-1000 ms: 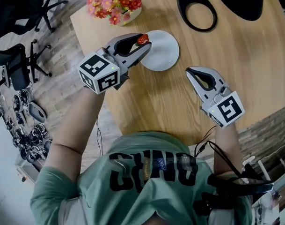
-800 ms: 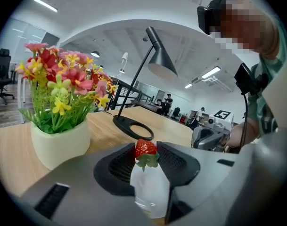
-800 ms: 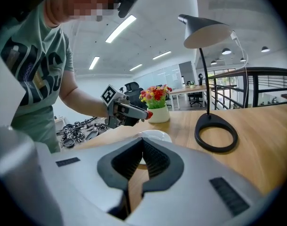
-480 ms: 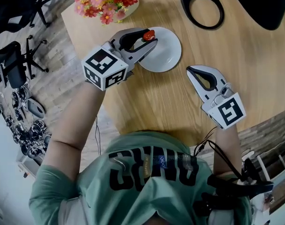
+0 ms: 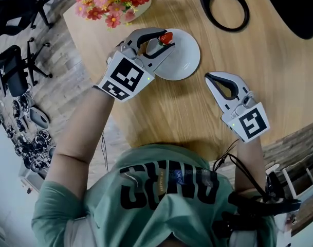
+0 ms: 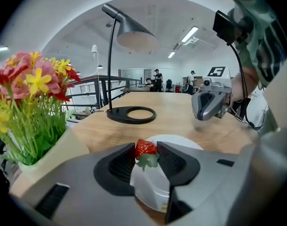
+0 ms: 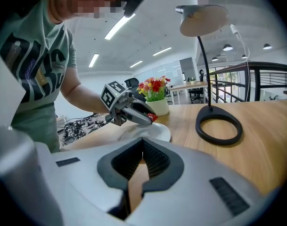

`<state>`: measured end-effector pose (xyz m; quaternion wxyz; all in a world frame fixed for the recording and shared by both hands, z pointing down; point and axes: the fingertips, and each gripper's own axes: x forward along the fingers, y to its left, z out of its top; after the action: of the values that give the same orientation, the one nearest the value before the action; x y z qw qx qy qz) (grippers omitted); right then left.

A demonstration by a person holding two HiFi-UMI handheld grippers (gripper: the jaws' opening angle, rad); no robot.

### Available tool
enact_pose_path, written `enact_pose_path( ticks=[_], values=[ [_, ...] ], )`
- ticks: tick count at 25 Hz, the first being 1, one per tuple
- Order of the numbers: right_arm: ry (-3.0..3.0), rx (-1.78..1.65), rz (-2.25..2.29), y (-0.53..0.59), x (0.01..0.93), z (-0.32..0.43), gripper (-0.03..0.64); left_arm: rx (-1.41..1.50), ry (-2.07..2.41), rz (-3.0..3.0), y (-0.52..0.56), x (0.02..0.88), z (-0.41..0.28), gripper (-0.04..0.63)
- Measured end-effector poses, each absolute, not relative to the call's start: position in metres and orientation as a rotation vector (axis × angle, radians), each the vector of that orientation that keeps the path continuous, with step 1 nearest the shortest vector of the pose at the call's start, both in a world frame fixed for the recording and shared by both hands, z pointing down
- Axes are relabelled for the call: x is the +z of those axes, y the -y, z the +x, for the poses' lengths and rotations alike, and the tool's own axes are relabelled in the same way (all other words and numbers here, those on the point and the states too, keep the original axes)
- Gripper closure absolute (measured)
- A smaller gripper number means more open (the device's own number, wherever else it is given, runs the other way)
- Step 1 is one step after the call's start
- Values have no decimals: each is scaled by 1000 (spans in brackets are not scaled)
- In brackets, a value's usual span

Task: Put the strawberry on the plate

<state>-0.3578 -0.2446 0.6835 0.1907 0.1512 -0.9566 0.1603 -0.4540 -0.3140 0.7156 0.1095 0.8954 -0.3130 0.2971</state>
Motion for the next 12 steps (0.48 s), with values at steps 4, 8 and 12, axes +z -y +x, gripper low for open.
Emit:
enact_pose_path(
  ticks=[4,8,12],
  values=[
    [2687,450,427,242,681,-353,611,900,917,2633,313,716,-450,448],
    [2683,454,424,245,682,-353,611,947,908,2643,314,718,-450,446],
    [2682,454,416,248,679,-354,611,985,901,2642,316,718,-450,446]
  ],
)
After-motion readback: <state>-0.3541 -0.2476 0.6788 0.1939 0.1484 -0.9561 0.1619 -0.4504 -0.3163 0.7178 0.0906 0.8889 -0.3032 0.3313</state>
